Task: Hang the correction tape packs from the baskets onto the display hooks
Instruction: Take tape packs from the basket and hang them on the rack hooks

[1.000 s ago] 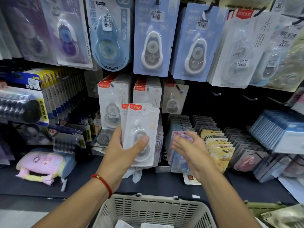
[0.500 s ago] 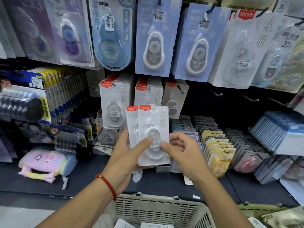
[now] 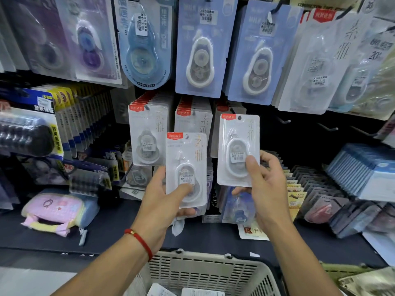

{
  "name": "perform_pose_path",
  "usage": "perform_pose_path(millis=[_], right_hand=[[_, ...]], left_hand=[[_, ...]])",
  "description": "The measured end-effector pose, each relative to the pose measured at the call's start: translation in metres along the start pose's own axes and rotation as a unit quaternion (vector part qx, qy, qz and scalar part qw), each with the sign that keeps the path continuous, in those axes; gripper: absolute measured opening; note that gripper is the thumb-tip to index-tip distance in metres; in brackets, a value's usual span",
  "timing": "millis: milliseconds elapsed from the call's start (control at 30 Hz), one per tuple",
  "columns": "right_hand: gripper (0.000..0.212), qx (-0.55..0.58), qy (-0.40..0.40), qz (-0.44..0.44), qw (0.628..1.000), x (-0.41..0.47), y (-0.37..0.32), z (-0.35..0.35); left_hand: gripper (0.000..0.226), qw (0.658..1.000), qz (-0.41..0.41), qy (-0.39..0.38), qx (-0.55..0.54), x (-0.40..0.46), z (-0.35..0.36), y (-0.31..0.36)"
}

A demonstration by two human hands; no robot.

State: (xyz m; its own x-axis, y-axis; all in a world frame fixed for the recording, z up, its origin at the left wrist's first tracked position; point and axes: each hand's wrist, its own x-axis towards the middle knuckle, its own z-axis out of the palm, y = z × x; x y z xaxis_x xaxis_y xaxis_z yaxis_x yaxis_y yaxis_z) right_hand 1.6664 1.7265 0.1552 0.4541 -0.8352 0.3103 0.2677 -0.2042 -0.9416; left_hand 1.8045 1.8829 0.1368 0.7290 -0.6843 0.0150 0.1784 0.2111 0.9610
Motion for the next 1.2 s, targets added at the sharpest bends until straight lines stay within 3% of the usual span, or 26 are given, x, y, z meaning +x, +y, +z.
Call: perform_pose_path(millis=[200,400,467,600,700,833,1000,1200], right_hand=[[0.048,0.059,0.014,0.007,0.998,0.002,0.006,0.001],[0.088,0.009,-0.047,0.195,0.980,0.004,0.018,0.003],[0.081,-0.050,-0.062,0.198,0.977,0.000,0.018,0.002],[0.033,-0.087,-0.184,0.144,0.968,-0.013,0.013,0.010],[0.019,-0.085,-0.218,0.107,0.966,-0.020,0.015,0.015],[0.016,-0.062,-0.157,0.069,0.983,-0.019,0.016,0.015],[0.020,-0.020,-0.072,0.024,0.997,-0.012,0.018,0.010],[0.020,0.010,-0.002,-0.003,1.000,-0.010,0.016,0.015]], left_hand=[[0.032,1.000,0.000,0.000,0.000,0.000,0.000,0.001],[0.033,1.000,-0.006,-0.017,-0.008,-0.004,0.001,0.007],[0.035,1.000,-0.007,-0.024,-0.012,-0.005,0.002,0.007],[0.033,0.999,-0.004,-0.050,-0.018,-0.007,0.005,0.007],[0.034,0.997,0.002,-0.075,-0.014,-0.008,0.007,0.005],[0.043,0.995,0.023,-0.099,0.002,-0.006,0.008,0.002],[0.072,0.986,0.022,-0.165,0.000,-0.006,0.009,0.001],[0.080,0.976,-0.011,-0.201,-0.088,-0.007,0.020,0.000]])
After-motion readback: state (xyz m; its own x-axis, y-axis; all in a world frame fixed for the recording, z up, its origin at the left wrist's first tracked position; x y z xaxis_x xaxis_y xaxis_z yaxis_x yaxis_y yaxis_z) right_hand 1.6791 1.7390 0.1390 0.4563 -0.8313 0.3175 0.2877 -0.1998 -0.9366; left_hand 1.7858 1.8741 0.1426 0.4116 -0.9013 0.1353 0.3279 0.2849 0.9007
